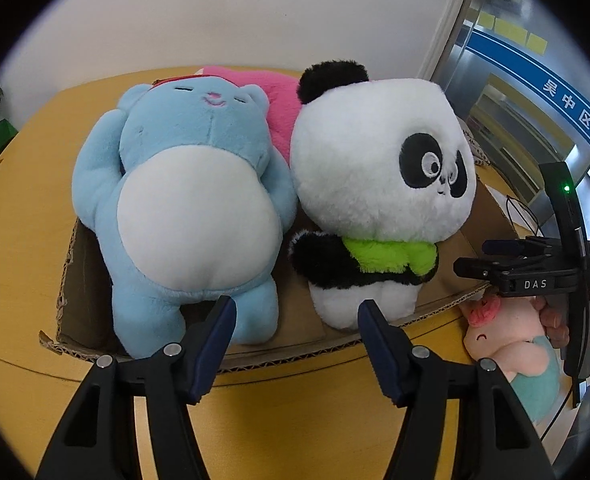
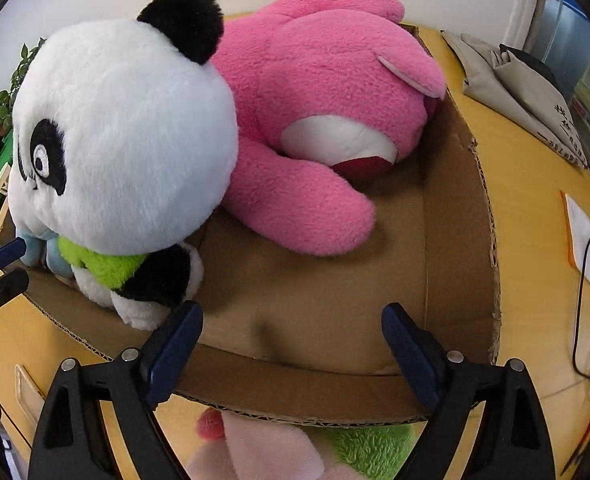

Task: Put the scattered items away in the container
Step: 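Open both grippers and withdraw them toward the pink-and-teal pig, then grasp the pink-and-teal plush pig with both grippers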

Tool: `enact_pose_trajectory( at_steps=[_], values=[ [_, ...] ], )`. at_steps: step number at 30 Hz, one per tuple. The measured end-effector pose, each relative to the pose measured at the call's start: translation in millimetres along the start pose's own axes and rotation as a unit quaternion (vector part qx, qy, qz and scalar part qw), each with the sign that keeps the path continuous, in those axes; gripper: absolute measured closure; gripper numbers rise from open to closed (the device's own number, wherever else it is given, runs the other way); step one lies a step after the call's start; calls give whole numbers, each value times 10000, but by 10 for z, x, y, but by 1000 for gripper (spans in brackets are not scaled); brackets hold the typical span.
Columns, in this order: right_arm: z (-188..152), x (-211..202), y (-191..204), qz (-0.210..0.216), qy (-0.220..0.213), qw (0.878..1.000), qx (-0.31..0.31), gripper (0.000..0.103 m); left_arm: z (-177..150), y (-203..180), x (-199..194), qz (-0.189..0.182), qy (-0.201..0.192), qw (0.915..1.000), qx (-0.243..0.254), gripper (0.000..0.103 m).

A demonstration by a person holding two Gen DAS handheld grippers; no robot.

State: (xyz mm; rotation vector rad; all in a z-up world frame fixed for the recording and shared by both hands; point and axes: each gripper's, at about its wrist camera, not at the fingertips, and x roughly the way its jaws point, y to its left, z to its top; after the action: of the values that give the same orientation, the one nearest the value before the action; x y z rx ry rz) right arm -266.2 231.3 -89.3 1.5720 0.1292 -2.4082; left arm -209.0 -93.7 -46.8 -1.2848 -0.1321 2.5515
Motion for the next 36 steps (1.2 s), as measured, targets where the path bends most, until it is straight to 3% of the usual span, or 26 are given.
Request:
enact_pose_trajectory(
  at_steps=[3, 7, 9, 11, 13, 16, 20, 27, 36],
  values=[
    [-156, -72, 5, -35, -47, 10000, 56, 9, -123, -19, -107, 108, -97, 9999, 1, 40],
    [-318, -256, 156, -338, -488, 9982, 84, 9, -181, 37, -481, 672, -573, 9952, -411, 40],
    [-420, -608, 235, -628, -1068, 9923, 12, 5, -202, -9, -822, 852, -962, 9905, -481, 38],
    [-543, -1024, 332, -769, -1695, 9825, -30, 0, -228, -140, -1132, 1055, -1308, 9848, -440, 24],
    [-707, -1395, 441, -753, -2220, 9721, 37, 0, -278, -319, -1405, 1204, -1629, 9787, -333, 23],
    [-971, -1728, 555, -656, -2621, 9625, 228, 0, -352, -671, -1644, 1273, -1832, 9748, -95, 23],
    [-1277, -1943, 716, -757, -2821, 9551, 494, 0, -504, -1057, -1773, 1166, -1837, 9760, 119, 23],
    [-1747, -2139, 686, -959, -2901, 9505, 563, 0, -805, -1319, -1888, 973, -1748, 9794, 257, 23],
    [-1917, -2110, 639, -889, -2665, 9577, 622, 0, -857, -1360, -1804, 732, -1622, 9839, 172, 23]
  ],
)
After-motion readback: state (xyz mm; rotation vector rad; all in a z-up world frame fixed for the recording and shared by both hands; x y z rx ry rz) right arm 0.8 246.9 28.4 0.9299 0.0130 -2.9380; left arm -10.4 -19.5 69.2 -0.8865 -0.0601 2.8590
